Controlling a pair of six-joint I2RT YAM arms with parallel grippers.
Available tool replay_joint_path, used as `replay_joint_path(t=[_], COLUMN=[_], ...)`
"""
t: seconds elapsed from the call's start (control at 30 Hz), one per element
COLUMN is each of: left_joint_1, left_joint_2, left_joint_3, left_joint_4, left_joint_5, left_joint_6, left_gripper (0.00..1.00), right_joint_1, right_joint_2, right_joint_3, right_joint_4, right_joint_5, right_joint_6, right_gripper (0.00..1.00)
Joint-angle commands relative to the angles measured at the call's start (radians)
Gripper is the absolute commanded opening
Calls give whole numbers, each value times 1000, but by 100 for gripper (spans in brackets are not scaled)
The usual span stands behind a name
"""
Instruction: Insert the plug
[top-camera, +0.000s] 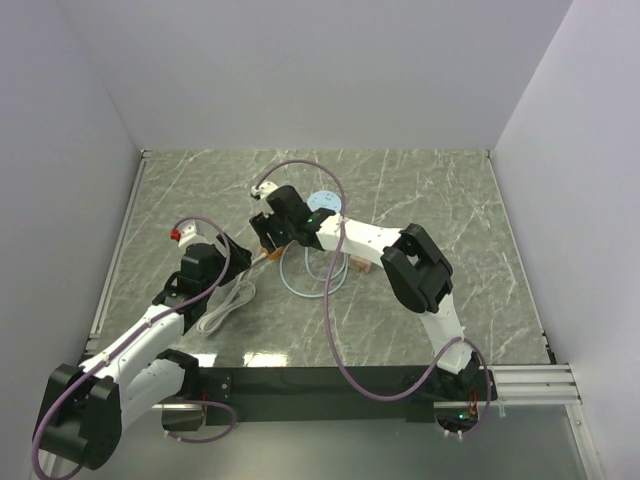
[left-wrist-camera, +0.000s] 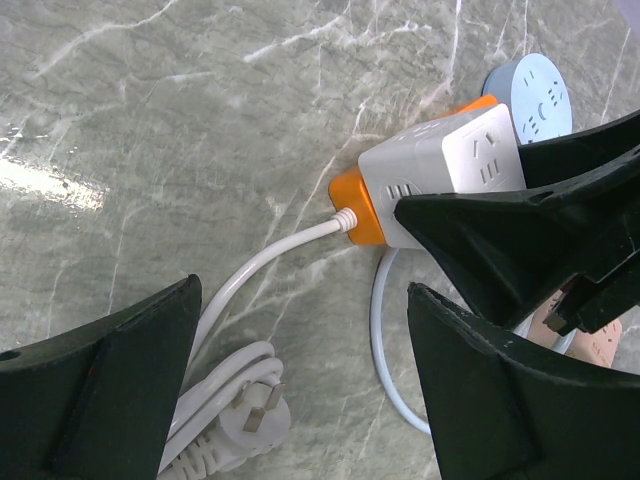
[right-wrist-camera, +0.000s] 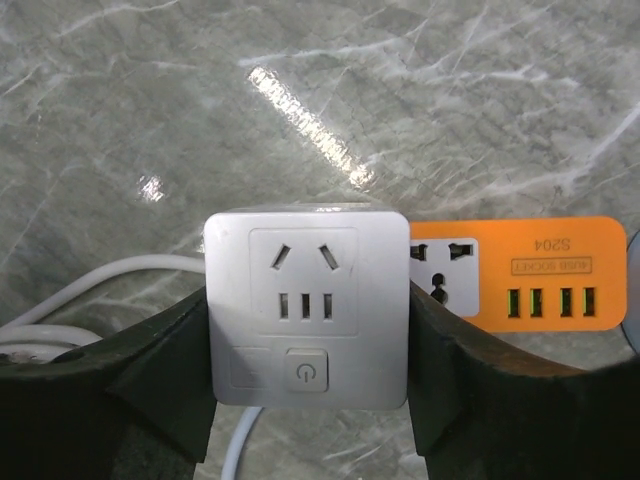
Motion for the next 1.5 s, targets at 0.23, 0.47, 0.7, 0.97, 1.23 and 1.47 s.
replay_joint_path(t=[0.23,0.47,0.7,0.97,1.23,1.47], left_joint_1=[6,6,6,8,6,6], left_joint_2=[11,18,15,24,34,43], left_joint_3=[-21,-25,-25,-27,-25,-24], left_joint_4=[41,47,44,58,64,67], left_joint_5=[35,44,44,59,67,69], left_joint_6=[17,18,20,20,18,18], left_gripper=[90,90,90,89,90,90], right_joint_1=[23,23,25,24,27,27], right_joint_2=[-3,4,40,40,23,20], right_joint_3=[86,123,158,136,106,100], right_joint_4=[-11,-23,-59,-71,-60,-50], right_joint_5=[70,59,49,66,64,67], right_joint_6=[-26,-26,-29,-30,-32,-32], right_gripper=[73,77,66,68,74,73])
